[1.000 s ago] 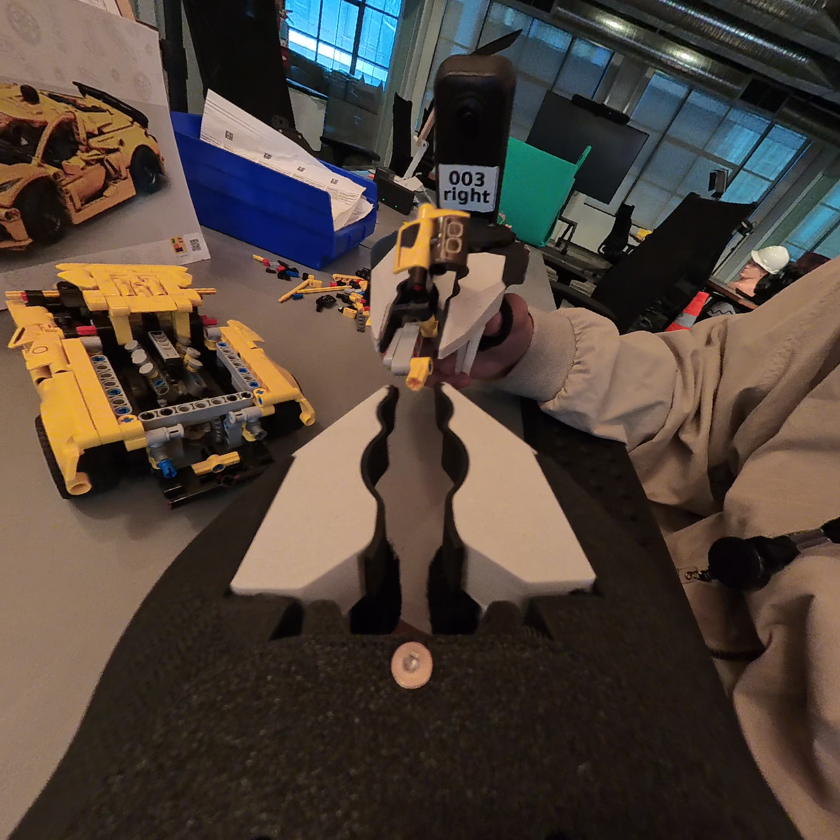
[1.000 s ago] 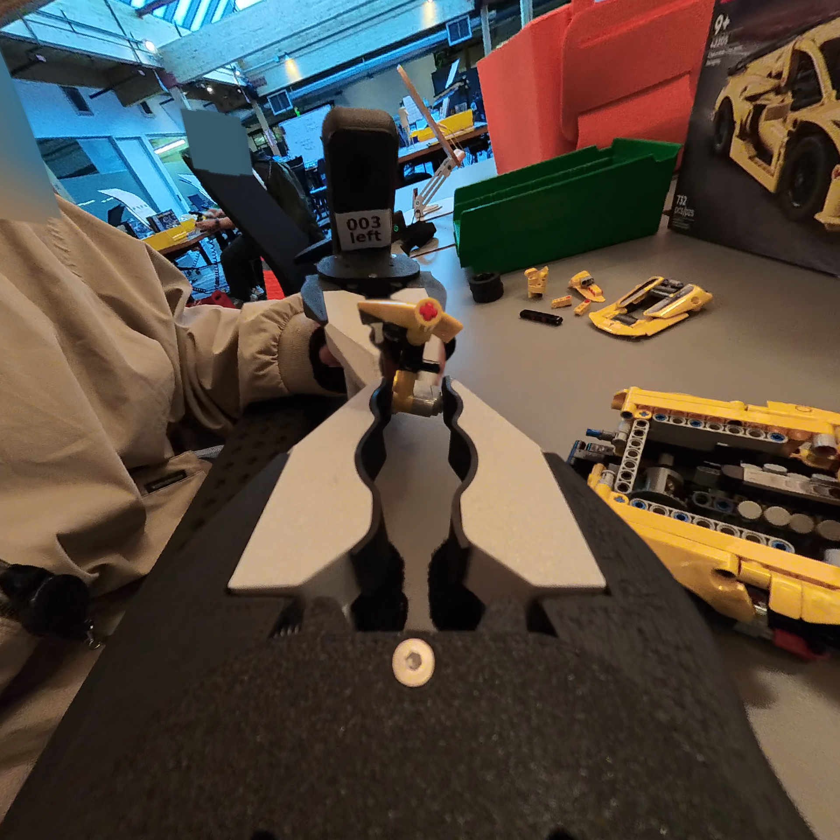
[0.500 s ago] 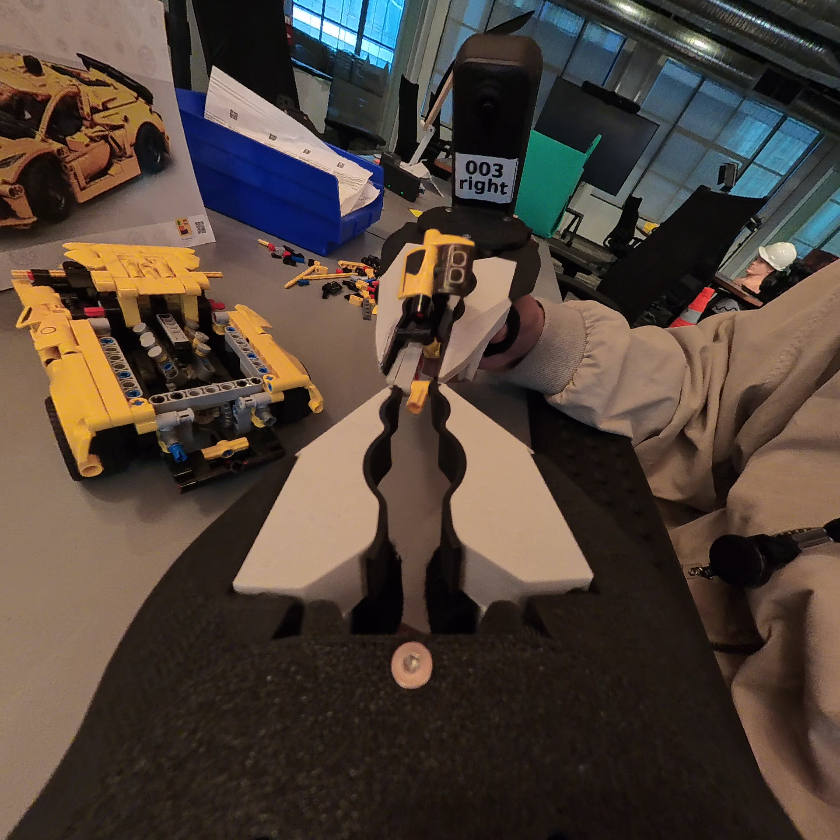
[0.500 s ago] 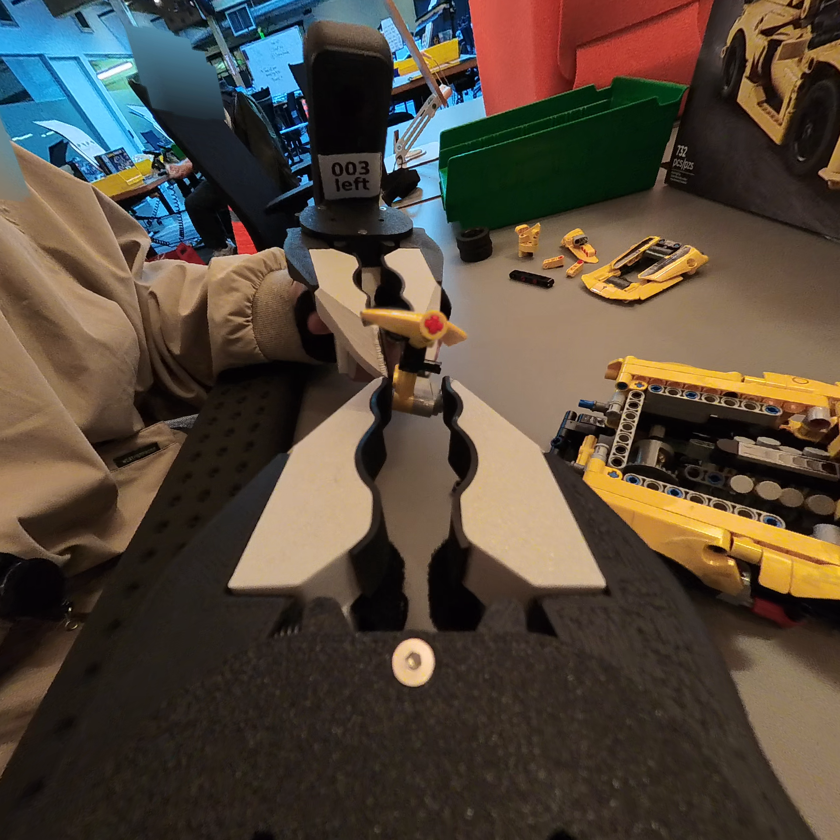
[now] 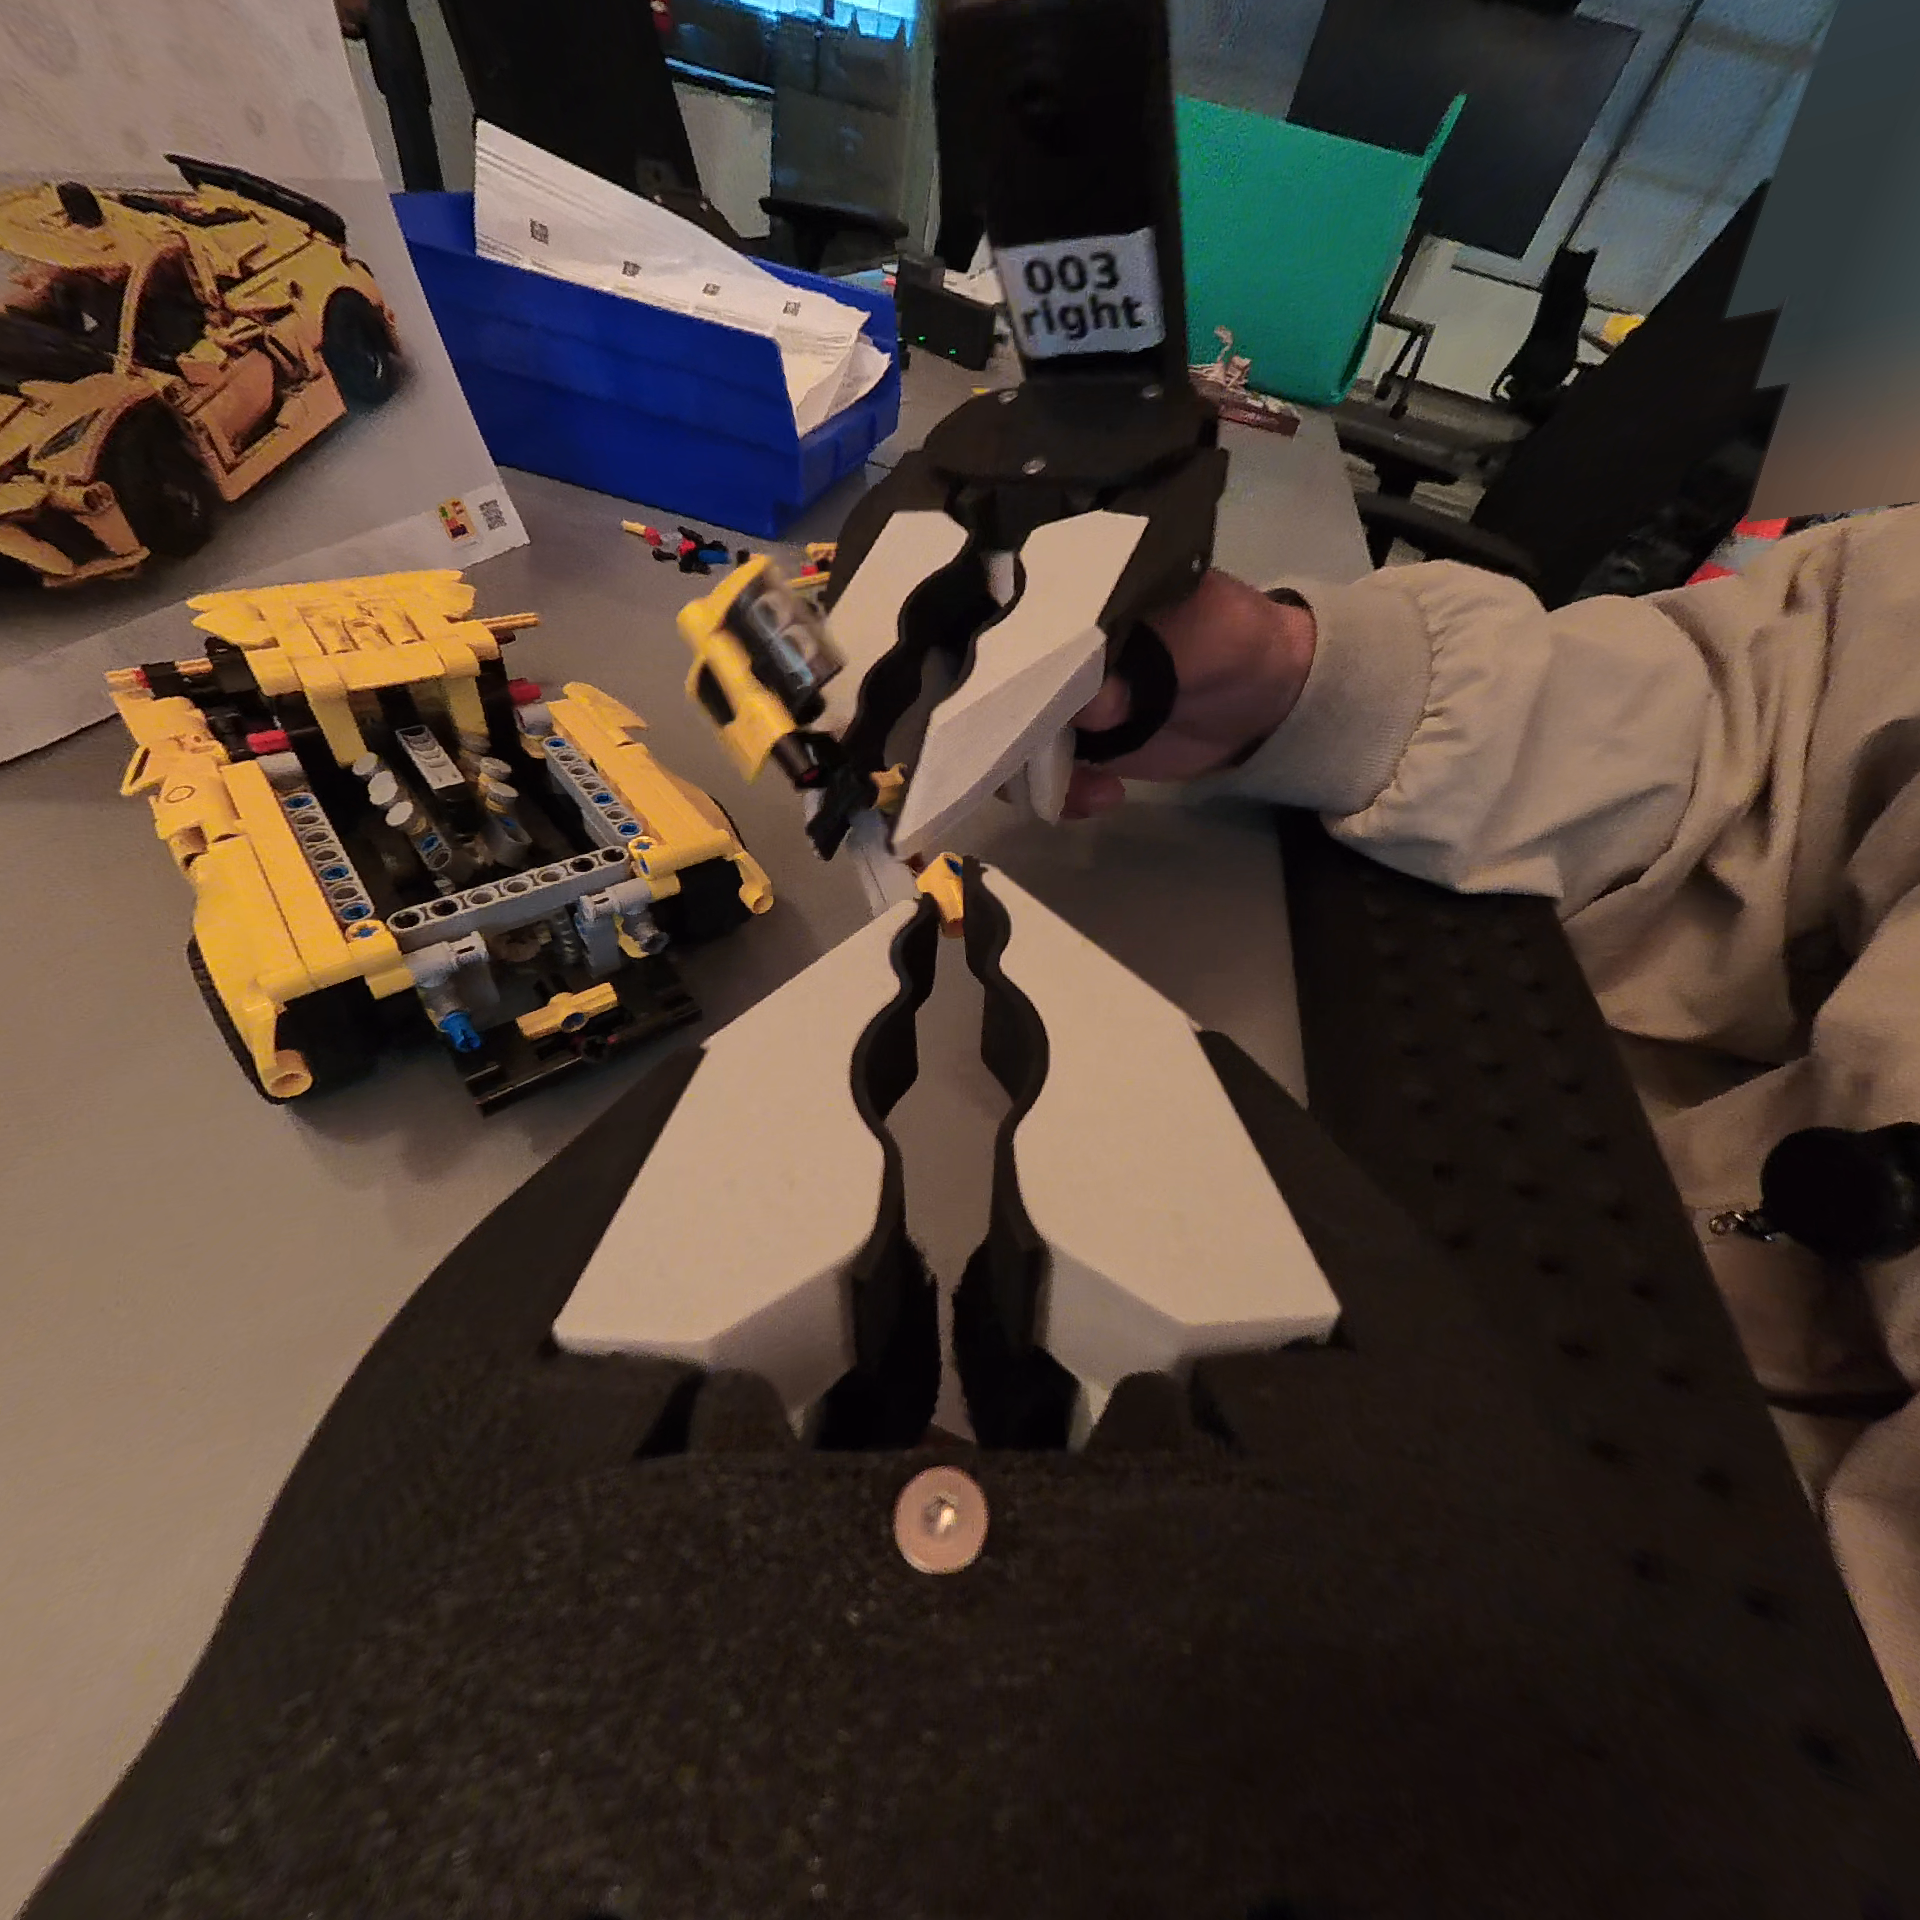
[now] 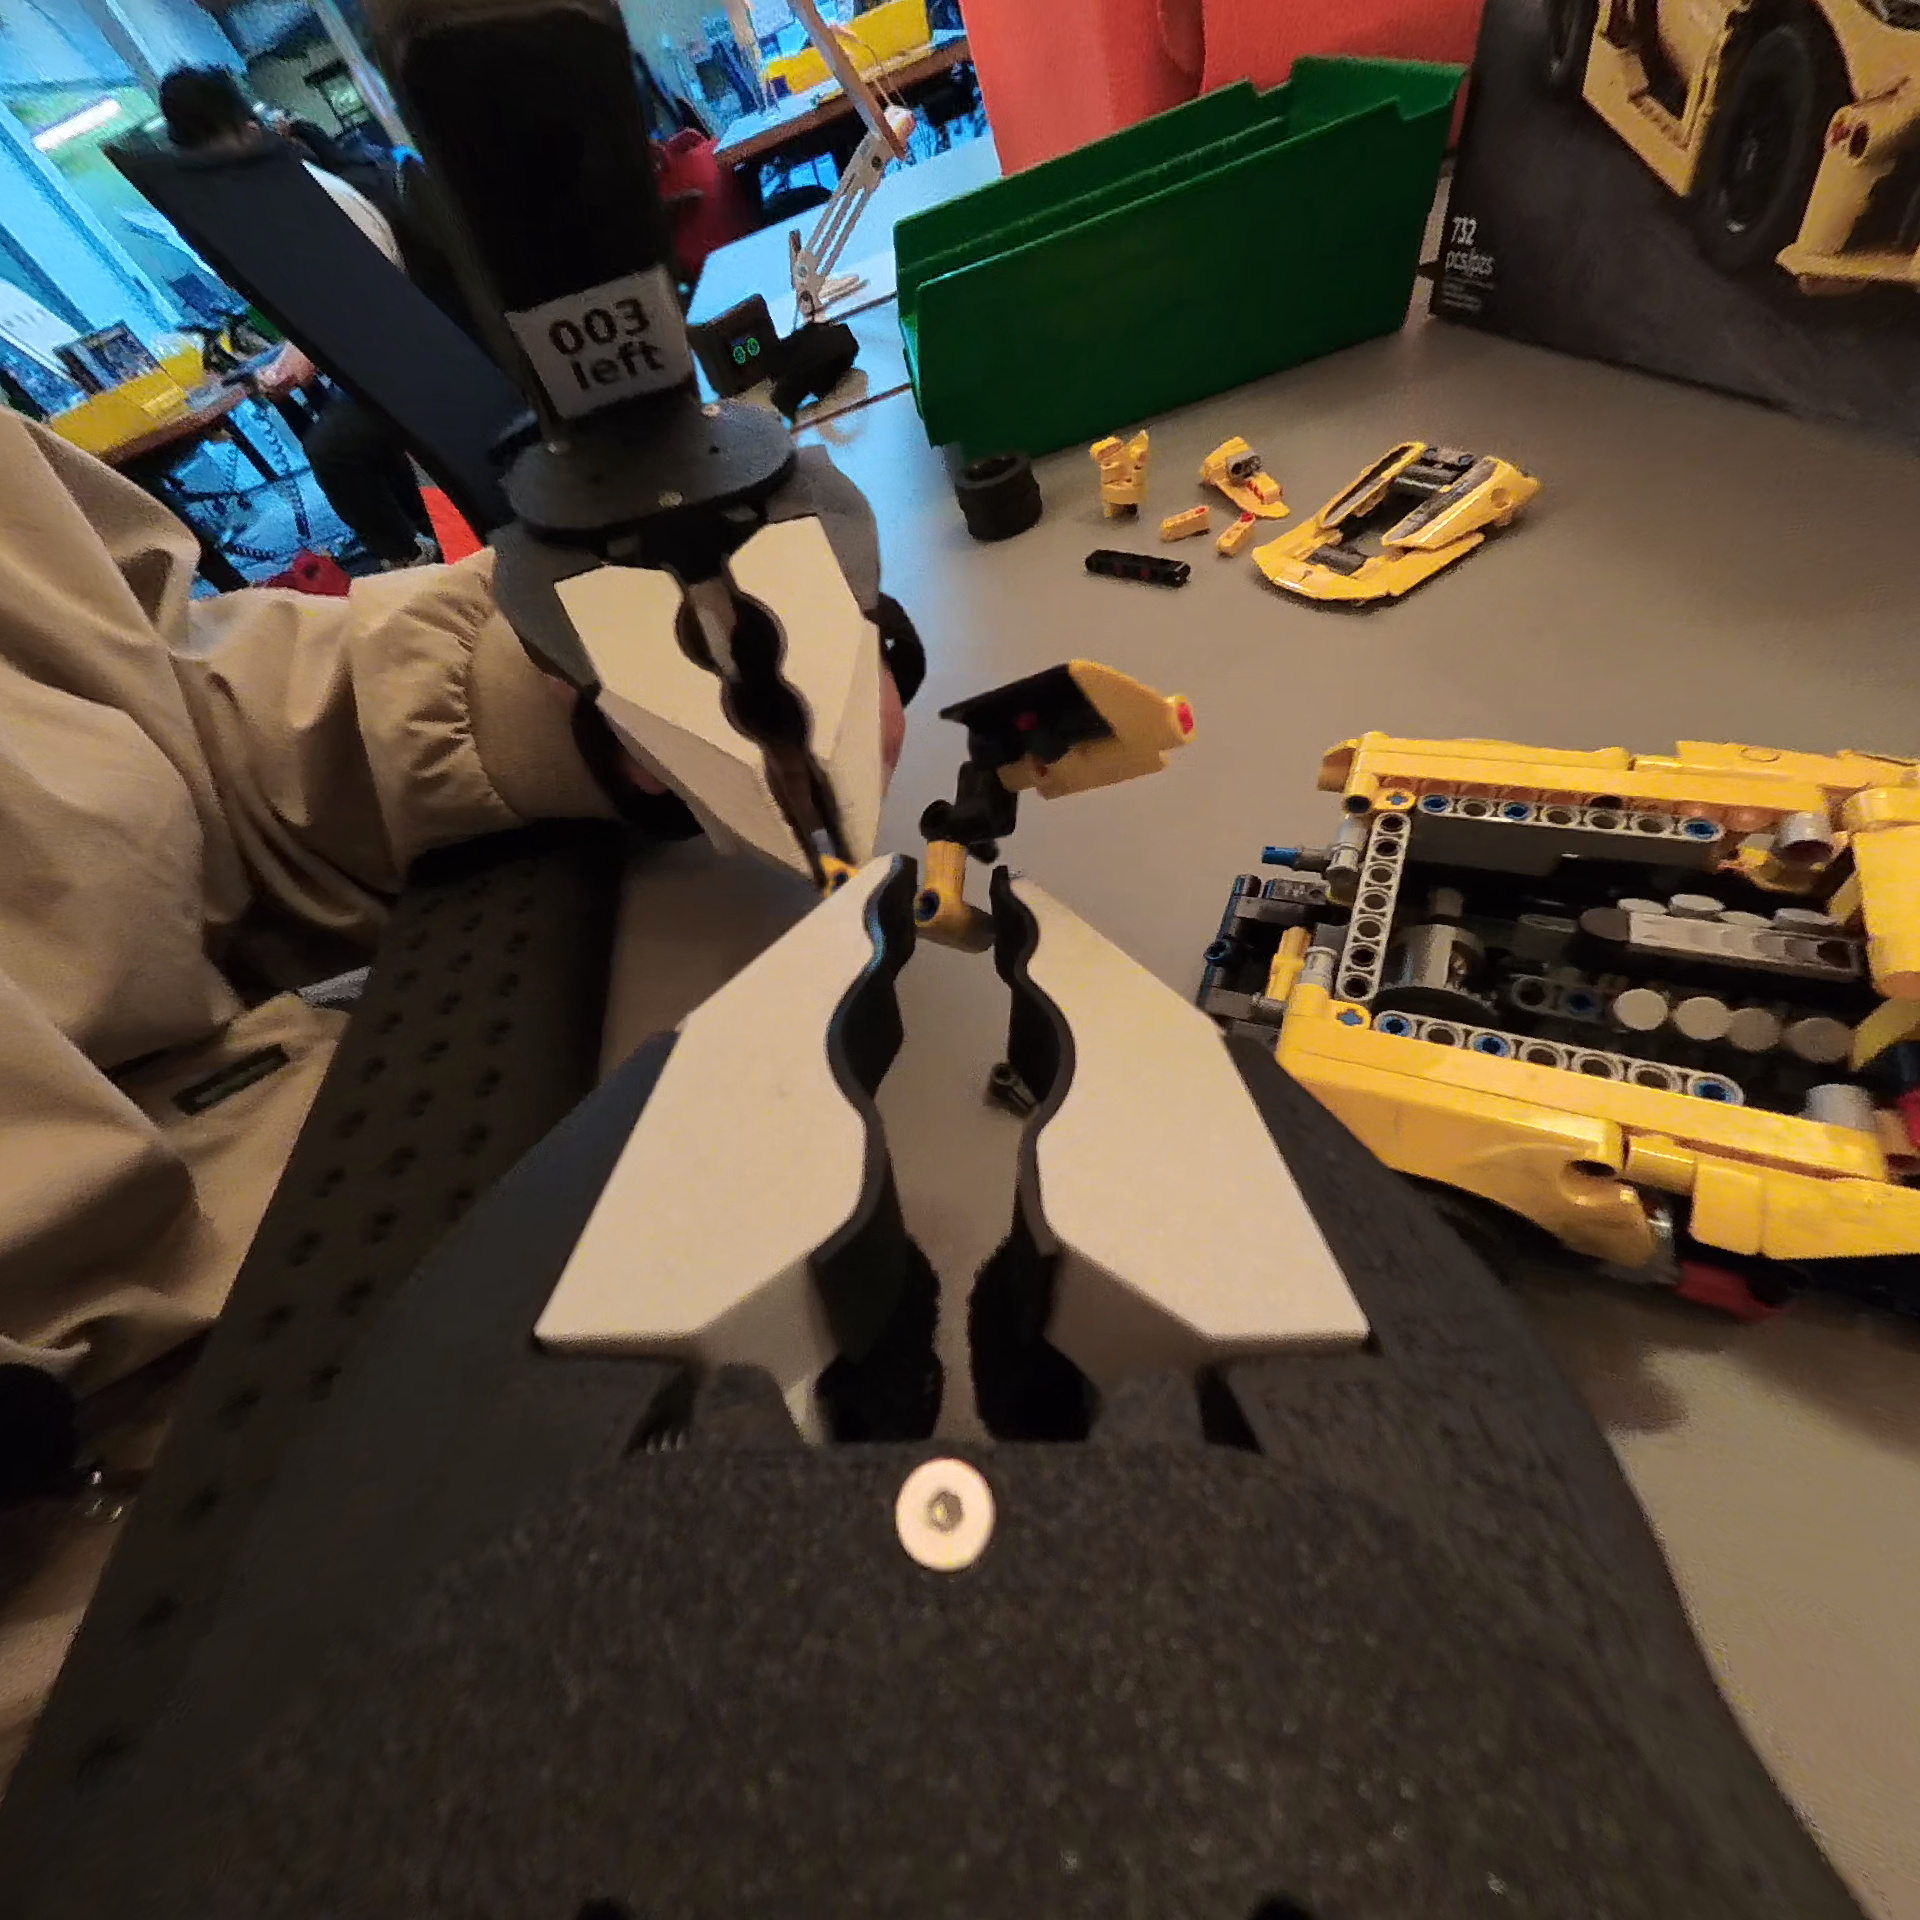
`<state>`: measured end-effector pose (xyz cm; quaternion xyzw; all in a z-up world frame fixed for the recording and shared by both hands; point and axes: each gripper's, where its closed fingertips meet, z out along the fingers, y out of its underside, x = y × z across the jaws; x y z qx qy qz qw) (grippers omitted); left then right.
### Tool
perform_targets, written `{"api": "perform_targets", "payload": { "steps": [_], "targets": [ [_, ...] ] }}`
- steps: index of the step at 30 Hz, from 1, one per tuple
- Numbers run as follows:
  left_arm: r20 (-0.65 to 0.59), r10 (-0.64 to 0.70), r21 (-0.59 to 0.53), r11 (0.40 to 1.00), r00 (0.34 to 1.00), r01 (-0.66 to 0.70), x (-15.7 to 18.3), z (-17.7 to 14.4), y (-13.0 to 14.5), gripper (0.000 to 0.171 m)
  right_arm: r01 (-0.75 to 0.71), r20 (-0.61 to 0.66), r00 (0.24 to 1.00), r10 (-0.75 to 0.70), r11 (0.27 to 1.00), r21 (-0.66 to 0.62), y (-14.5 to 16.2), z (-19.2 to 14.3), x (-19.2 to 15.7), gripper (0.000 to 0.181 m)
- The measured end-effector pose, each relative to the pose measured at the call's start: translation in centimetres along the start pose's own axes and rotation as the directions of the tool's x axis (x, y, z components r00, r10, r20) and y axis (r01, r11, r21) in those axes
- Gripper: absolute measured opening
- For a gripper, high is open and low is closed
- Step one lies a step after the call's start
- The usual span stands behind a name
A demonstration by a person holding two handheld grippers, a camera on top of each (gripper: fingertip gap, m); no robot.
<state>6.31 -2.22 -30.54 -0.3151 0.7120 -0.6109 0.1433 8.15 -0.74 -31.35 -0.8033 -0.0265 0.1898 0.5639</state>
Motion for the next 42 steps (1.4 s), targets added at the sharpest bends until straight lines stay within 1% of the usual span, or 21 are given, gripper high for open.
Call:
{"api": "perform_targets", "payload": {
  "steps": [2,3,4,5,7,9,11,12,14,15,17,18,20,22,25,29,31,35,36,40,42],
  "targets": [
    [-0.127,0.006,0.083,0.997,0.992,0.005,2.4,-0.3,-1.5,0.0,0.028,-0.213,0.975,-0.058,0.99,-0.14,2.4,0.0,3.4,0.005],
    [-0.13,0.01,0.112,0.994,0.991,0.005,2.7,-0.4,-2.0,0.0,0.016,-0.159,0.987,-0.034,0.994,-0.11,2.3,0.0,2.9,0.005],
    [-0.083,0.038,0.098,0.995,0.996,-0.03,2.1,-0.4,-1.9,0.0,-0.071,-0.042,0.997,0.071,0.997,0.012,0.5,-0.3,1.5,0.005],
    [-0.05,0.053,0.081,0.995,0.997,-0.049,1.4,-0.7,-1.8,0.0,-0.111,-0.027,0.993,0.112,0.993,0.041,0.0,-0.7,1.5,0.005],
    [-0.05,0.006,0.108,0.994,0.999,0.0,0.8,-1.4,-2.1,0.0,-0.101,-0.118,0.988,0.1,0.995,-0.007,1.0,-1.0,3.0,0.006],
    [-0.029,-0.031,0.065,0.997,0.999,0.032,0.1,-1.5,-1.1,0.0,-0.144,-0.085,0.985,0.15,0.987,0.071,-0.4,-1.4,2.8,0.006],
    [0.037,-0.048,0.077,0.996,0.998,0.045,-1.1,-1.5,-1.3,0.0,-0.102,-0.124,0.986,0.108,0.993,0.058,-0.4,-1.4,3.0,0.006],
    [0.08,-0.028,0.068,0.997,0.996,0.023,-1.7,-1.4,-1.1,0.0,-0.147,-0.081,0.985,0.154,0.985,0.087,-0.8,-1.2,2.5,0.006],
    [0.191,0.051,0.024,0.998,0.98,-0.056,-2.7,-0.7,-0.5,0.001,-0.33,0.113,0.942,0.315,0.931,0.158,-2.2,-0.9,0.9,0.006],
    [0.186,0.053,0.033,0.998,0.981,-0.06,-2.3,-0.2,-0.6,0.016,-0.438,0.231,0.89,0.392,0.876,0.201,-3.3,-1.1,0.4,0.006],
    [0.117,-0.048,0.103,0.994,0.992,0.036,-1.3,0.4,-1.3,0.037,-0.561,0.39,0.807,0.444,0.783,0.269,-5.0,-1.6,0.0,0.005],
    [0.051,-0.121,0.157,0.981,0.991,0.111,-0.9,0.4,-2.1,0.046,-0.56,0.408,0.804,0.432,0.781,0.277,-5.2,-1.5,-0.3,0.005],
    [-0.046,-0.226,0.269,0.935,0.973,0.23,-0.9,-0.2,-4.0,0.049,-0.568,0.48,0.783,0.396,0.77,0.291,-5.8,-1.4,-1.4,0.005],
    [-0.092,-0.247,0.334,0.905,0.965,0.264,-0.7,-0.7,-5.3,0.049,-0.575,0.503,0.778,0.377,0.751,0.325,-6.3,-1.2,-1.6,0.005],
    [-0.144,-0.297,0.345,0.879,0.944,0.33,-0.4,-0.7,-5.8,0.048,-0.45,0.407,0.866,0.291,0.807,0.382,-6.3,-0.7,-1.6,0.005],
    [-0.278,-0.41,0.326,0.811,0.869,0.486,-0.3,-1.2,-6.0,0.041,-0.171,0.241,0.969,0.051,0.842,0.511,-7.3,-1.4,-2.1,0.006],
    [-0.415,-0.486,0.271,0.741,0.769,0.614,0.5,-1.4,-6.0,0.04,-0.038,0.184,0.98,-0.073,0.843,0.537,-7.5,-1.6,-2.8,0.006],
    [-0.679,-0.569,0.111,0.545,0.464,0.831,1.4,-2.5,-6.7,0.02,0.178,0.082,0.96,-0.268,0.809,0.56,-7.6,-1.6,-4.2,0.006],
    [-0.696,-0.574,0.087,0.529,0.431,0.844,1.5,-2.6,-6.6,0.017,0.2,0.078,0.954,-0.29,0.807,0.556,-7.5,-1.6,-4.4,0.005],
    [-0.72,-0.581,0.011,0.537,0.379,0.844,2.6,-2.5,-6.2,0.012,0.27,0.04,0.938,-0.345,0.798,0.539,-7.3,-1.4,-4.8,0.006],
    [-0.718,-0.584,-0.013,0.554,0.378,0.832,3.1,-2.3,-6.0,0.012,0.289,0.042,0.931,-0.364,0.799,0.527,-7.1,-1.4,-5.0,0.005]
  ]
}}
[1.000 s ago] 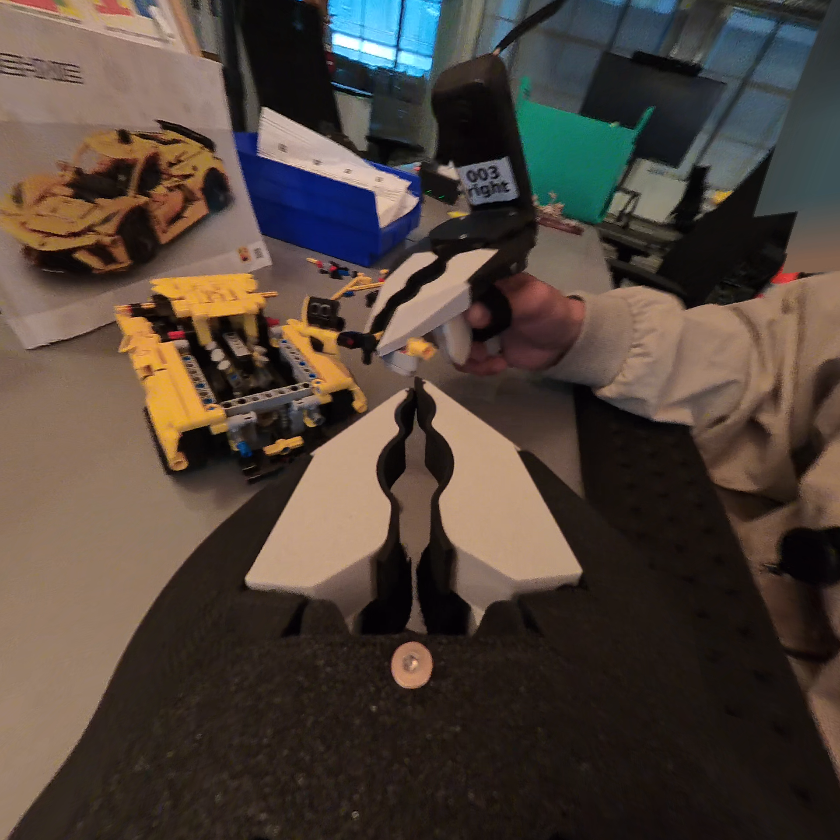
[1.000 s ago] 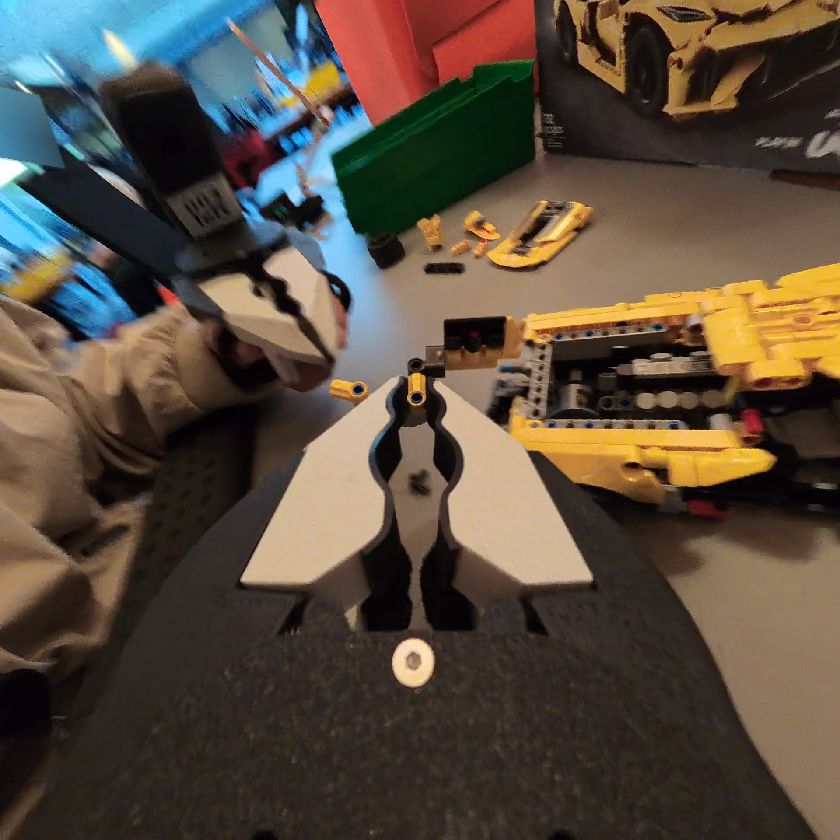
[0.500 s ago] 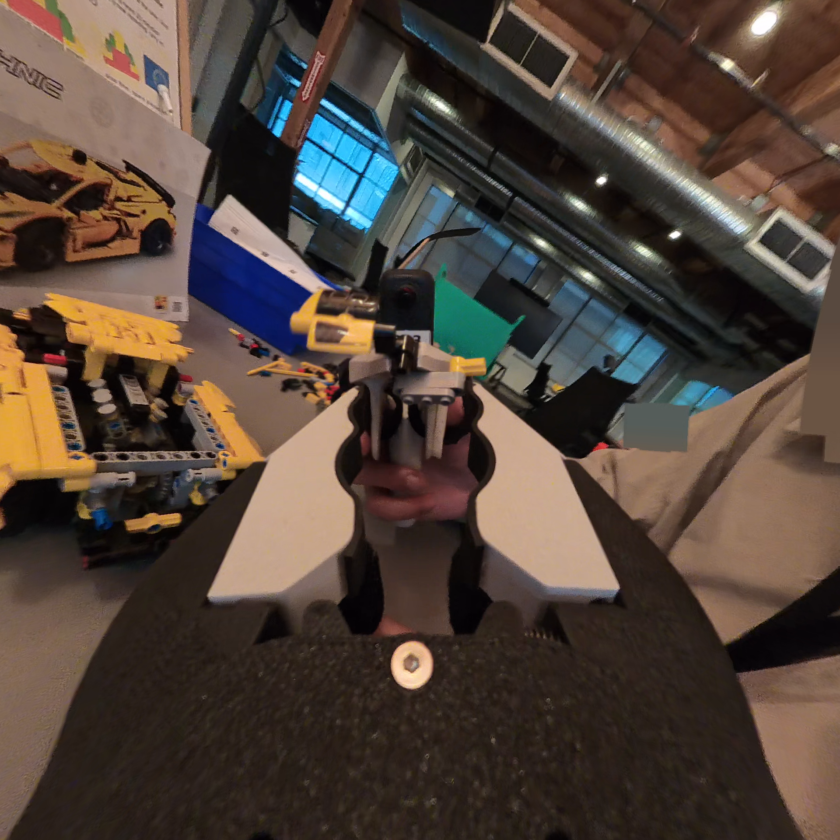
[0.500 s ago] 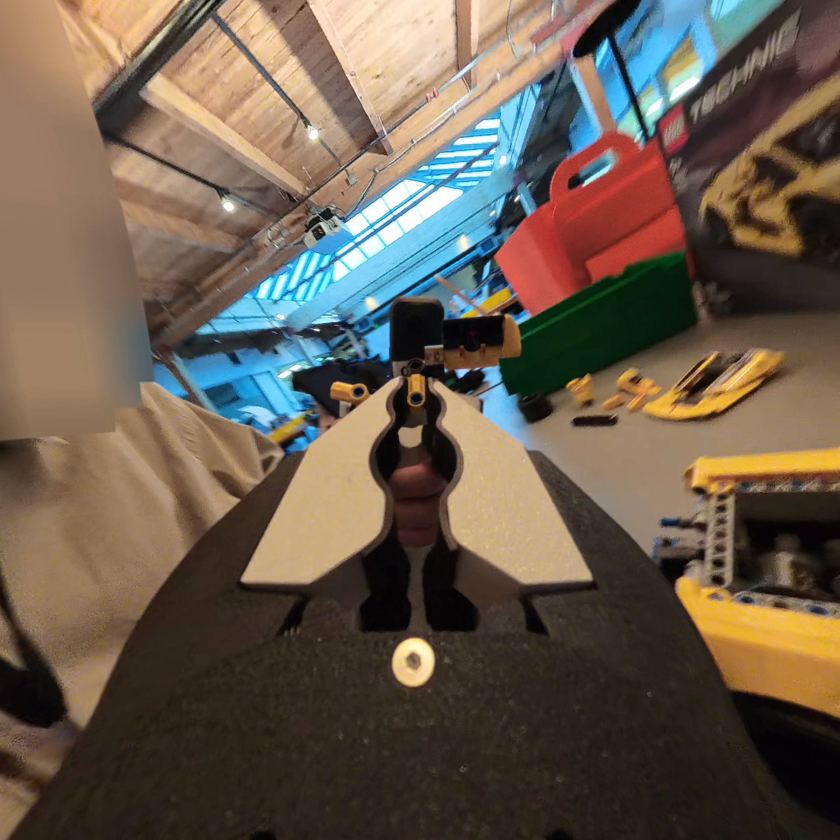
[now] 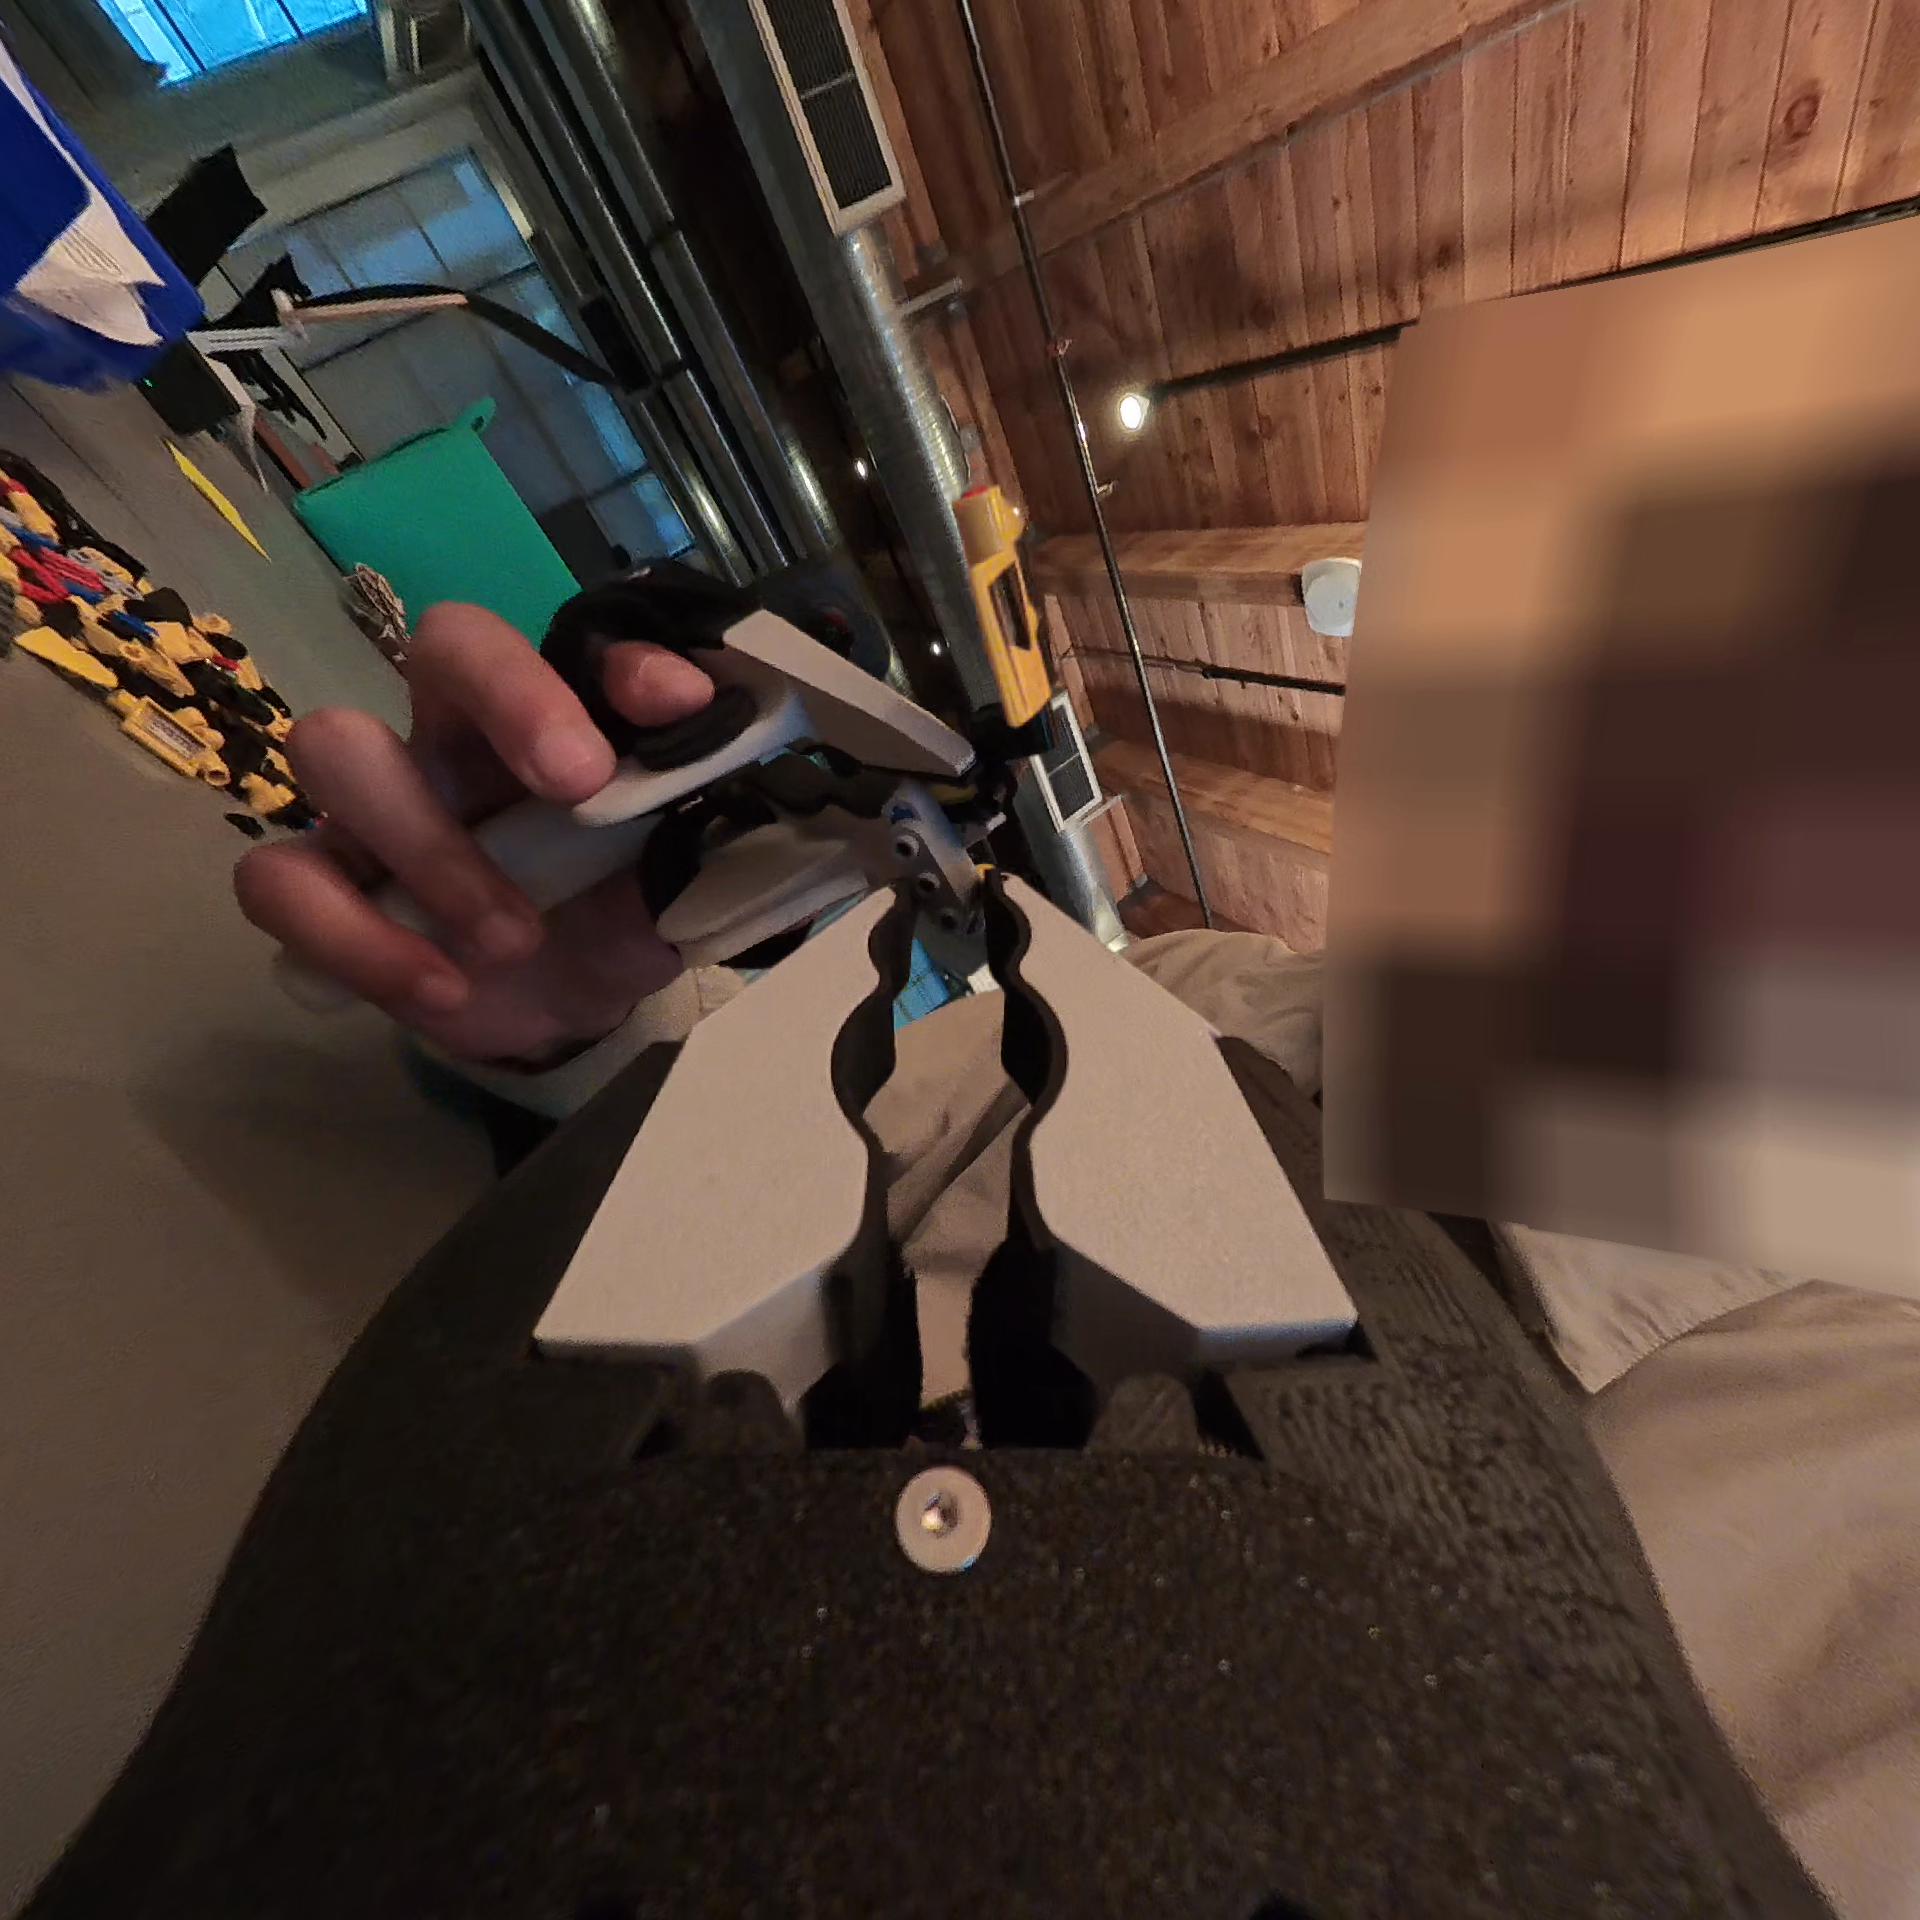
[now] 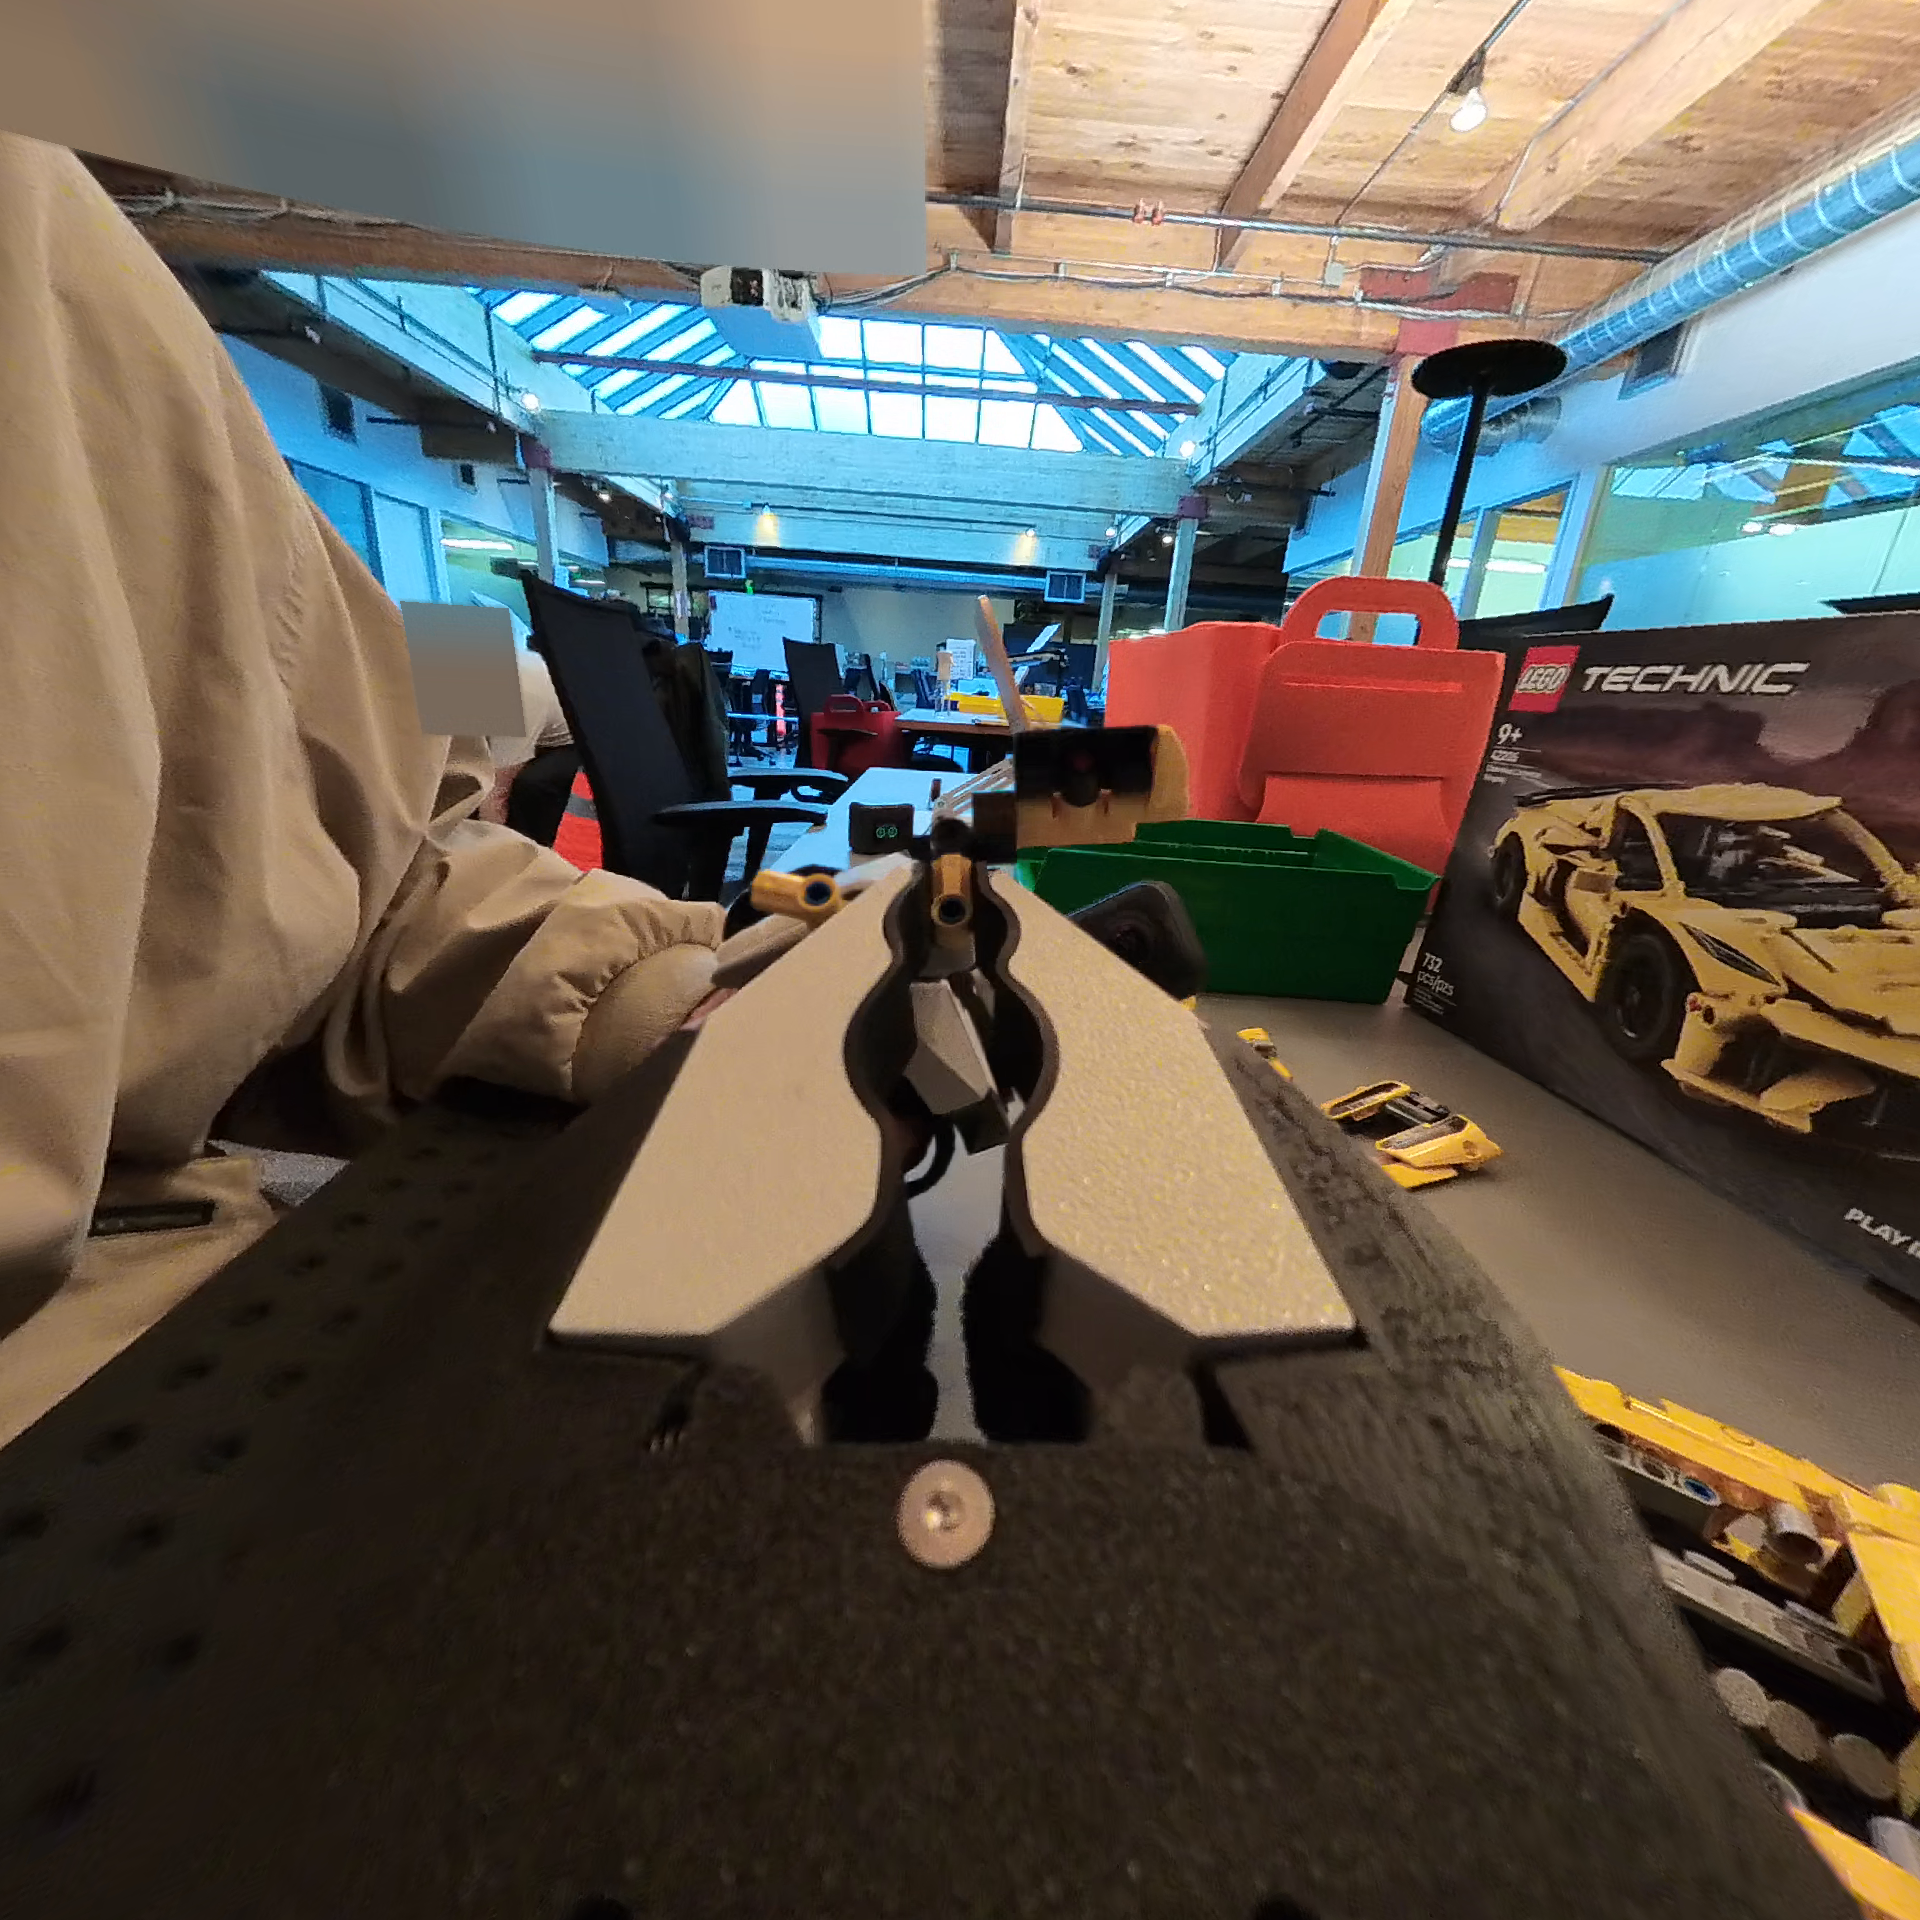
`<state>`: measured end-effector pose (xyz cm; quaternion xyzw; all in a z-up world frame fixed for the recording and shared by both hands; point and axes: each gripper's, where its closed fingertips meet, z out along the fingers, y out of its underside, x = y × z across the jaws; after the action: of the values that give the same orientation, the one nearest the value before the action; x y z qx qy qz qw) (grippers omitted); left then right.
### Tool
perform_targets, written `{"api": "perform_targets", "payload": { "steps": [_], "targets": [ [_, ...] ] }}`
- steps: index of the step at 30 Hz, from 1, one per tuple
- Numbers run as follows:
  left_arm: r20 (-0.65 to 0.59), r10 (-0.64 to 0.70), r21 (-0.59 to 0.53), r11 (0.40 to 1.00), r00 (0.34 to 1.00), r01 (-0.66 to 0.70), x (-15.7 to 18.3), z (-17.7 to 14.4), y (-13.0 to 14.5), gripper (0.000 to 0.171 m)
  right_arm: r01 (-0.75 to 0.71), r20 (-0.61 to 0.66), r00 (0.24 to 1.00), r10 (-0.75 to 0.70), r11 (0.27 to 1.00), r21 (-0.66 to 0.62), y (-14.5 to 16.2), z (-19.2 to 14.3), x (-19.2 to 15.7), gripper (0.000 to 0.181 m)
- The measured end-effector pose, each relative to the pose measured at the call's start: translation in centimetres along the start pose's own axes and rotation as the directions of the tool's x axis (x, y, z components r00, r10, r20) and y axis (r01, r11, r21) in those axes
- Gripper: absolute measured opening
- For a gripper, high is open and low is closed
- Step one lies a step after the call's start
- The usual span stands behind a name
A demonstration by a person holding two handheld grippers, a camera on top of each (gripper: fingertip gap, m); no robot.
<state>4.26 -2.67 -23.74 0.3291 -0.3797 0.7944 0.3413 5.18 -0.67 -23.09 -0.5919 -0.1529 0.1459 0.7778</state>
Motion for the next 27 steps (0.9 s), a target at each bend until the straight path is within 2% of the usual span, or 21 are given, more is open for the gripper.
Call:
{"api": "perform_targets", "payload": {
  "steps": [2,4,6,7,8,10,12,14,16,18,27],
  "targets": [
    [0.031,0.045,-0.002,0.999,0.998,-0.045,-0.2,0.0,0.0,0.011,-0.011,-0.001,1.0,0.011,1.0,-0.006,0.1,-0.1,0.1,0.005],
    [0.096,0.144,0.014,0.989,0.985,-0.146,-0.6,-0.4,-0.6,0.009,-0.022,-0.022,1.0,0.022,1.0,-0.015,0.2,-0.2,0.5,0.009],
    [0.162,0.218,0.058,0.972,0.962,-0.23,-0.9,-1.3,-2.0,0.006,-0.131,-0.081,0.989,0.127,0.99,-0.054,1.0,-0.6,1.8,0.022],
    [0.199,0.248,0.079,0.96,0.948,-0.268,-1.0,-1.8,-2.7,0.006,-0.208,-0.087,0.975,0.202,0.976,-0.068,1.4,-0.8,2.2,0.037],
    [0.251,0.29,0.082,0.944,0.924,-0.318,-1.3,-2.4,-3.2,0.006,-0.301,-0.09,0.952,0.293,0.948,-0.105,2.0,-1.1,2.5,0.044],
    [0.368,0.371,0.047,0.909,0.853,-0.415,-2.2,-3.2,-3.8,0.006,-0.473,-0.084,0.881,0.466,0.861,-0.187,3.5,-1.4,2.1,0.042],
    [0.438,0.474,-0.013,0.853,0.764,-0.521,-2.5,-3.3,-3.9,0.007,-0.659,-0.099,0.751,0.653,0.733,-0.167,4.2,-1.3,2.5,0.036],
    [0.465,0.542,-0.06,0.809,0.7,-0.585,-2.6,-2.9,-3.8,0.007,-0.747,-0.071,0.661,0.747,0.647,-0.153,4.6,-0.9,2.5,0.029],
    [0.466,0.543,-0.069,0.809,0.698,-0.584,-2.9,-2.6,-3.6,0.007,-0.733,-0.071,0.674,0.735,0.654,-0.187,5.1,-0.7,2.1,0.023],
    [0.479,0.541,-0.081,0.811,0.691,-0.579,-3.2,-2.7,-3.6,0.007,-0.703,-0.074,0.709,0.702,0.693,-0.158,4.5,-0.7,2.3,0.007],
    [0.478,0.535,-0.118,0.825,0.696,-0.553,-3.4,-3.1,-3.5,0.006,-0.682,-0.089,0.729,0.679,0.708,-0.186,4.7,-1.2,2.3,0.005]
  ]
}}
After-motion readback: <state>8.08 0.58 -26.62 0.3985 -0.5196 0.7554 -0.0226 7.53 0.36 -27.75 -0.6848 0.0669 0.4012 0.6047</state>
